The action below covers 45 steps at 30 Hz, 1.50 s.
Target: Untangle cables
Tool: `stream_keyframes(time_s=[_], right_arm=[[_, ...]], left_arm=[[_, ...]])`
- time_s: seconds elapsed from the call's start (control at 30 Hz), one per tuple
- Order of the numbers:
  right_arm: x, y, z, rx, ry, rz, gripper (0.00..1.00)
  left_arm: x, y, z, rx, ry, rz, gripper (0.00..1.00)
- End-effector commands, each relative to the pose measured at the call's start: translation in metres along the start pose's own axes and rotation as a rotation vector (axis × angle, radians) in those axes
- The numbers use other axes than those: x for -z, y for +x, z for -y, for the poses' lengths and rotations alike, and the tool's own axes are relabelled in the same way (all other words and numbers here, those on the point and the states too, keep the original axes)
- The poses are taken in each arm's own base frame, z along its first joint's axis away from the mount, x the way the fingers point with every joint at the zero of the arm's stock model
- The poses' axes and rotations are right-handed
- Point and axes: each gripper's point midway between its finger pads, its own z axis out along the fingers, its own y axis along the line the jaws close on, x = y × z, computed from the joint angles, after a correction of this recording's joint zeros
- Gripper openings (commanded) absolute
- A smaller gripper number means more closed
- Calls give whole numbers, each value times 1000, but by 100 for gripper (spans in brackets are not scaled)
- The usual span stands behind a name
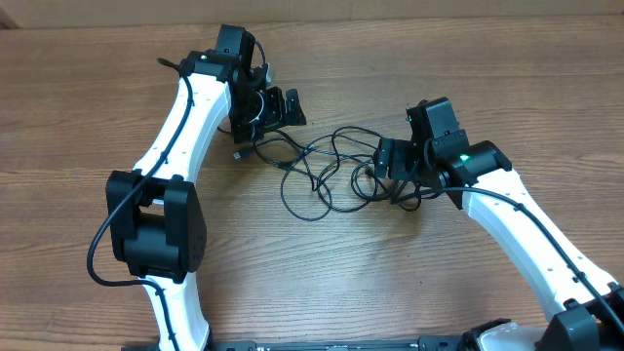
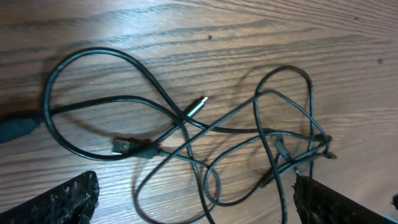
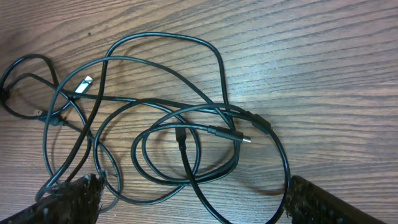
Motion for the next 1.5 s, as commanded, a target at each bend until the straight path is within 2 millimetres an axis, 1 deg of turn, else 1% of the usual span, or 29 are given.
stream_keyframes(time_s=[0.0,0.17,0.2,0.3,0.4,0.6,0.63,0.7,0.8,0.87,0.97,1.1,1.23,1.3,1.37,1.47], right_arm=[[-4,-1,1,-1,13,0,94],[-9,2,3,3,22,-15,98],[-11,3,3,9,26,-24,100],[-19,7,5,51,34,-47,100],[-27,14,-1,111,-6,-93,100],[-38,25,-29,231,-175,-151,100],[-39,26,-32,240,-197,-156,100],[-36,29,-48,282,-291,-164,100],[-28,27,-72,299,-433,-155,100],[-26,26,-77,301,-465,-150,100],[-24,28,-82,297,-493,-158,100],[-22,31,-87,220,-522,-192,100],[-32,31,-87,105,-506,-230,100],[-42,34,-89,62,-500,-252,100],[-51,40,-101,70,-541,-275,100],[-54,48,-132,127,-659,-287,100]], left_arm=[[11,-9,-4,-16,-43,48,100],[11,-1,-7,-9,-65,21,100],[10,1,-7,-29,-67,13,100],[8,9,-3,-99,-72,-14,100],[4,18,4,-181,-75,-43,100],[-3,25,14,-240,-117,-47,100],[-3,25,13,-244,-130,-44,100],[-3,23,7,-248,-184,-28,100],[0,17,-6,-182,-253,3,100],[1,14,-11,-149,-283,20,100],[1,14,-11,-125,-286,26,100],[3,11,-18,-104,-327,45,100],[4,9,-22,-80,-349,59,100],[3,8,-22,-76,-348,62,100],[1,7,-22,-77,-348,62,100],[-1,7,-23,-76,-349,58,100]])
